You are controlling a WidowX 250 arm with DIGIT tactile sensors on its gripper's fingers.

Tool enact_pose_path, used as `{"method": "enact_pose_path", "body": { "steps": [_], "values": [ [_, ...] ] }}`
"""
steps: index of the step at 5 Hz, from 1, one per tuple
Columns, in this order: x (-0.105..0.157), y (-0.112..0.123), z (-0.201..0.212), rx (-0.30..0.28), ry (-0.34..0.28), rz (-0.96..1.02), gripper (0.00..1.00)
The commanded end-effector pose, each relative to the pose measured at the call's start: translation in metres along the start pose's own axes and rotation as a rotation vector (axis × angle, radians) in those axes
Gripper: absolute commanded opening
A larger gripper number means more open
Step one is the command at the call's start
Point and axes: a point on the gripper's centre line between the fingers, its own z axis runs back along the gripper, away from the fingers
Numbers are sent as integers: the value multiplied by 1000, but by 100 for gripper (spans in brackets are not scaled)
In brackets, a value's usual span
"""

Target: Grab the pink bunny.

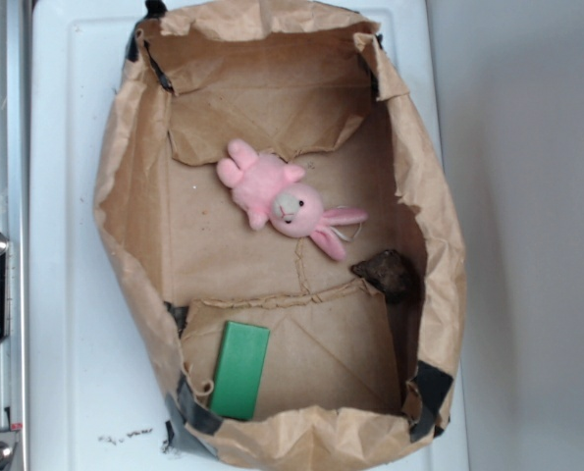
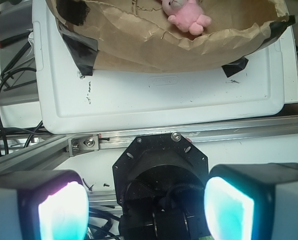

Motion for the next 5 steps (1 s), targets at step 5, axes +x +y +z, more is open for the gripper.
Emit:
{"method": "enact_pose_path", "body": {
  "steps": [5],
  "values": [
    [116,25,-44,1,-109,-9,100]
  ]
}}
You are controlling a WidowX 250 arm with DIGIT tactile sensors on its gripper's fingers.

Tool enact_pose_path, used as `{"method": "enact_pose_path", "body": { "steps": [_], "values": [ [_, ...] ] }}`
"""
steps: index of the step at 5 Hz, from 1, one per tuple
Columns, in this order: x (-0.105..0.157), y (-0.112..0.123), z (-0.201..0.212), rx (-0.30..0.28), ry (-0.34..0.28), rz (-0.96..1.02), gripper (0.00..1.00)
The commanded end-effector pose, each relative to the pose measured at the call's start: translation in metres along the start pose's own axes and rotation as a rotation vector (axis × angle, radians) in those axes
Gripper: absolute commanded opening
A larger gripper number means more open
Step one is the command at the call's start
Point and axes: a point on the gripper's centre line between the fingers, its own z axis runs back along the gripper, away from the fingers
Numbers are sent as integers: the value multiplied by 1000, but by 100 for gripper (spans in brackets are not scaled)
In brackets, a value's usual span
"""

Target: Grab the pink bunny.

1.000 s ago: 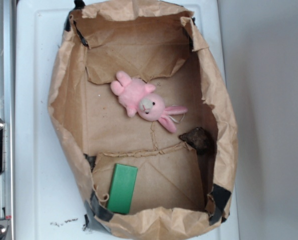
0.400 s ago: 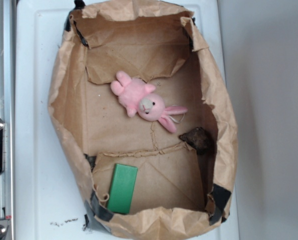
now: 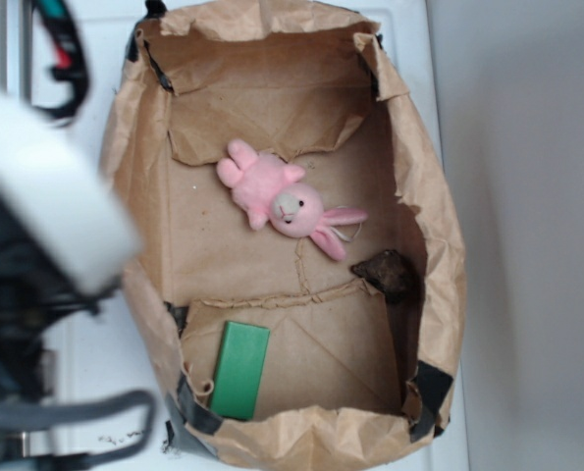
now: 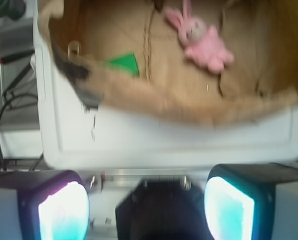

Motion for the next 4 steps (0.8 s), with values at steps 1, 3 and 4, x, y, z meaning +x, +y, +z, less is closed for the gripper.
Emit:
{"method": "enact_pose_path", "body": {
  "steps": [1,3,4],
  "values": [
    [64,18,-27,-25,-108,-124,100],
    [101,52,-65,-34,-130,-211,100],
    [109,59,-76,2,-164,-237,100]
  ]
}}
